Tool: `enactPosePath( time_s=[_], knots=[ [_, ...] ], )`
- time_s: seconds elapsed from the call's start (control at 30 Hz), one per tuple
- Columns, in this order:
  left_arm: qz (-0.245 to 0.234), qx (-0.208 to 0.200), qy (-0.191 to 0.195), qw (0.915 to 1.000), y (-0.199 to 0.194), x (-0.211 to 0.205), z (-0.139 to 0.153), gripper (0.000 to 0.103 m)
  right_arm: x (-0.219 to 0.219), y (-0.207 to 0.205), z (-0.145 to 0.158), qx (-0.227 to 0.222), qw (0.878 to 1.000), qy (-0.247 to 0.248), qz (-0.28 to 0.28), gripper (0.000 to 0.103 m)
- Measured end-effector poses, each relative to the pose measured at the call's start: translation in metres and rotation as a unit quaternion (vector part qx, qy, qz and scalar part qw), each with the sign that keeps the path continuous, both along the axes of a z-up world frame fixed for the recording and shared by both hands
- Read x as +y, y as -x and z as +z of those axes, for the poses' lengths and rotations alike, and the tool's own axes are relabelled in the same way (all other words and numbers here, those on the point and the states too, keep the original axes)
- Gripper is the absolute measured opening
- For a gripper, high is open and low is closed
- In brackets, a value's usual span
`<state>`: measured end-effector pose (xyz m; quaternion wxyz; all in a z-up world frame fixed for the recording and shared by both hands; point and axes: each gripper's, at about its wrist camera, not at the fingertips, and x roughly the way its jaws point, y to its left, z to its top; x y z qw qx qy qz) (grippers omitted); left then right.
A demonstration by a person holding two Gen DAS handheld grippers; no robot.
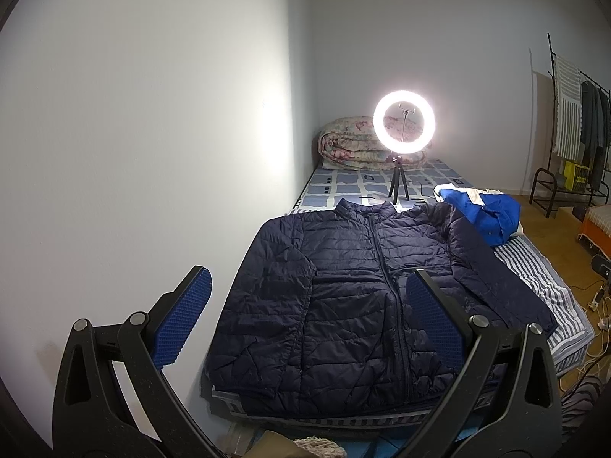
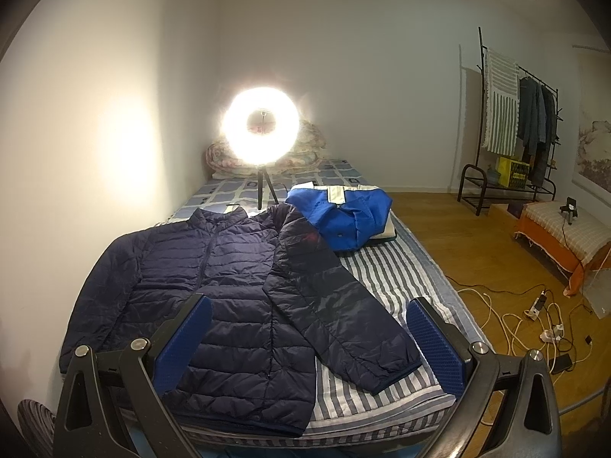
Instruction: Fold large clothes
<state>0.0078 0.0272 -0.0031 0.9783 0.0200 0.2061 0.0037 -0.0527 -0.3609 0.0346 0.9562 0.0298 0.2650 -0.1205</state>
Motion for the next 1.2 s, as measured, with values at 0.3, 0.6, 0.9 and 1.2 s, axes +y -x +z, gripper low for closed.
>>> enactPosePath(
  time_s=[0.3, 0.6, 0.9, 1.2],
  knots=[
    [0.002, 0.001, -0.002, 1.0000, 0.000, -0.001, -0.006, 0.103, 0.000, 0.001, 0.000, 0.001, 1.000, 0.003, -0.008, 0.103],
    [0.009, 0.006, -0.006, 0.9999, 0.003, -0.001, -0.012, 0.103, 0.002, -0.003, -0.001, 0.001, 1.000, 0.008, -0.010, 0.103],
    [0.024, 0.008, -0.013, 0.9996, 0.012, 0.005, -0.011, 0.103, 0.014, -0.011, 0.001, -0.005, 1.000, 0.007, 0.012, 0.103],
    [0.047, -0.007, -0.026, 0.9985, 0.037, 0.015, -0.012, 0.103, 0.037, -0.017, 0.002, -0.052, 0.994, 0.013, 0.099, 0.103]
  ],
)
